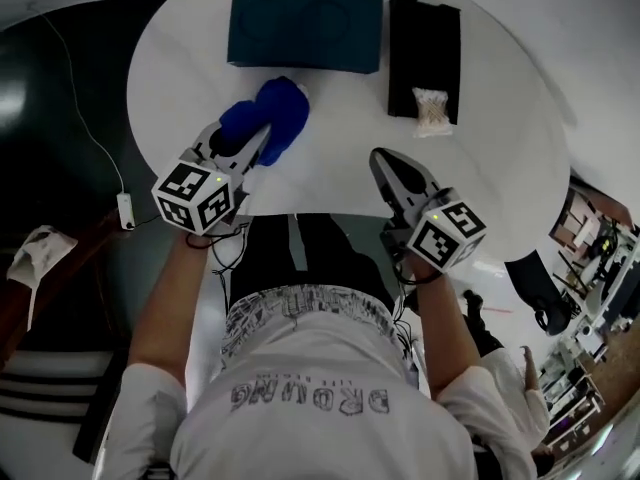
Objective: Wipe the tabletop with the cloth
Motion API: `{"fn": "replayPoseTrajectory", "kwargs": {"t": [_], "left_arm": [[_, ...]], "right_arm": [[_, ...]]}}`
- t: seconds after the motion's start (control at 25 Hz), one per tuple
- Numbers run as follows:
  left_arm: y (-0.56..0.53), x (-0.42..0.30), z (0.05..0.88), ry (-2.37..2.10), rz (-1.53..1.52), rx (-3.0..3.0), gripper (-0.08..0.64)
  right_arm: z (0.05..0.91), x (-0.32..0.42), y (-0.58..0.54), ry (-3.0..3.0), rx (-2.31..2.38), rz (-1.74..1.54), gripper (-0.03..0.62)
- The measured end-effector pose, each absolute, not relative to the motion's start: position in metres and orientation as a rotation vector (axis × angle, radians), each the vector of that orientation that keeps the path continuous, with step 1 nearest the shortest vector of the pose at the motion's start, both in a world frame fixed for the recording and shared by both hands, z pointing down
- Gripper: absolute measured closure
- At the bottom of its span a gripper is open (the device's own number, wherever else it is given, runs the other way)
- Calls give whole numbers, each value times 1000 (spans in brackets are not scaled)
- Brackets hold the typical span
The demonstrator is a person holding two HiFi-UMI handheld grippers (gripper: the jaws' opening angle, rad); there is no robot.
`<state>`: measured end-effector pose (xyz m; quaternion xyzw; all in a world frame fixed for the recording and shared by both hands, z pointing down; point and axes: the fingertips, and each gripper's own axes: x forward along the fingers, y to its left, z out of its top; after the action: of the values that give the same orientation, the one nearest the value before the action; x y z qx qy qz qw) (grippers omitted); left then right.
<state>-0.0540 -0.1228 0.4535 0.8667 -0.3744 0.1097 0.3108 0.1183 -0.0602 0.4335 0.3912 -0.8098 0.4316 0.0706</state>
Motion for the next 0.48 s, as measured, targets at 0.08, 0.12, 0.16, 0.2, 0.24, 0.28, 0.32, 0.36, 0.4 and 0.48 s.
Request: {"fn": "replayPoseTrajectory", "kwargs": {"t": [0.08,0.12,0.16,0.2,0.24,0.28,0.32,0.36,0.4,0.48], "left_arm": [[-119,-78,448,-1035,269,2275,439],[-116,-91,447,-1062,261,2265,439],[-114,-104,447,-1089,255,2252,439],[-110,-118,447,-1115,253,2237,439],[-107,-132,447,-1138,253,2222,439],[-103,-146,448,-1160,254,2207,439],[-100,-159,449,-1180,254,2193,439],[-96,-171,451,-1198,255,2181,439],[-94,-182,452,-1214,256,2170,439],[-90,-198,456,-1241,260,2150,439]], "right_arm": [[432,101,-62,-2446,1134,1291,584],[432,91,-62,-2451,1108,1287,584],[432,81,-63,-2455,1083,1281,584],[432,71,-63,-2457,1059,1276,584],[432,61,-62,-2458,1037,1271,584],[432,49,-62,-2459,1017,1267,584],[432,38,-61,-2464,998,1264,584],[433,29,-61,-2468,980,1261,584],[433,21,-60,-2470,963,1258,584],[435,10,-59,-2460,935,1250,584]]}}
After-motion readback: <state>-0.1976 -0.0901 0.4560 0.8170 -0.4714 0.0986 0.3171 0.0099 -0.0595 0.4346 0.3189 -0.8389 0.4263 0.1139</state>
